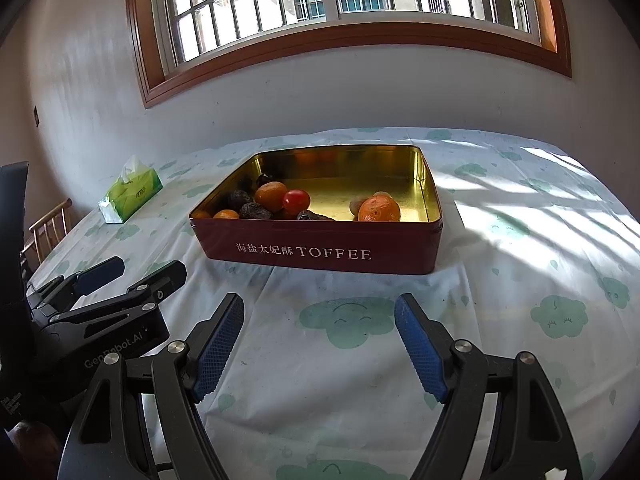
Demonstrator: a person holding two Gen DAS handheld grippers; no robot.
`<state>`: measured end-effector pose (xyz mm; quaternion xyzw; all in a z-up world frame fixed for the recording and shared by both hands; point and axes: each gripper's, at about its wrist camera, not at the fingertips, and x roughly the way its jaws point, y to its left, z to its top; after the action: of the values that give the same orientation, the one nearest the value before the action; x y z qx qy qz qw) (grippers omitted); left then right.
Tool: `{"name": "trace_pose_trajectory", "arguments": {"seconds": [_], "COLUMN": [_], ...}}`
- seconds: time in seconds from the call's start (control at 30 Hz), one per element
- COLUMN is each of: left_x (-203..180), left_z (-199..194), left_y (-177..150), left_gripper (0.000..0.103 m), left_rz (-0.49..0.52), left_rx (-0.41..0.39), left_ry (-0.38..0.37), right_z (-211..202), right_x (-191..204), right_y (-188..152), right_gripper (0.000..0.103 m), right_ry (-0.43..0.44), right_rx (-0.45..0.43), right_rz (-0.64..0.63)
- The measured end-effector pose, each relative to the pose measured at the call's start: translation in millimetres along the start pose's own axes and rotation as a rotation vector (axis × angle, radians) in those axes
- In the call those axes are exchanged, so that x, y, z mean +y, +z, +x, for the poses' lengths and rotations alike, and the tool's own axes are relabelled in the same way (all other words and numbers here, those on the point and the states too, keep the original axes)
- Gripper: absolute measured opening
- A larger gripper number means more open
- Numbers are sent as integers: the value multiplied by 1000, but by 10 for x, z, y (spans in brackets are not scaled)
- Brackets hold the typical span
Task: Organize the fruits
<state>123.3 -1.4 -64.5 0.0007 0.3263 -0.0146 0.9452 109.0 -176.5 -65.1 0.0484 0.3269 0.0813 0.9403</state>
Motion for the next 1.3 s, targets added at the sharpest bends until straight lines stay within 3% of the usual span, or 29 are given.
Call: {"name": "trace_pose_trajectory", "arguments": {"seconds": [0.27,1.3], "left_x": [-17,5], "left_z": [-20,-16], "left_y": [7,5], "left_gripper": [86,87], "left_rz": [3,0], "left_rx": [-14,-12], "left_ry": [4,4], "right_z": [9,8], "right_x": [-9,-8], "right_y": [0,0], "right_gripper": [76,77], "right_ry": [0,-2], "right_rx": [1,0], "right_rz": [-4,-3]}}
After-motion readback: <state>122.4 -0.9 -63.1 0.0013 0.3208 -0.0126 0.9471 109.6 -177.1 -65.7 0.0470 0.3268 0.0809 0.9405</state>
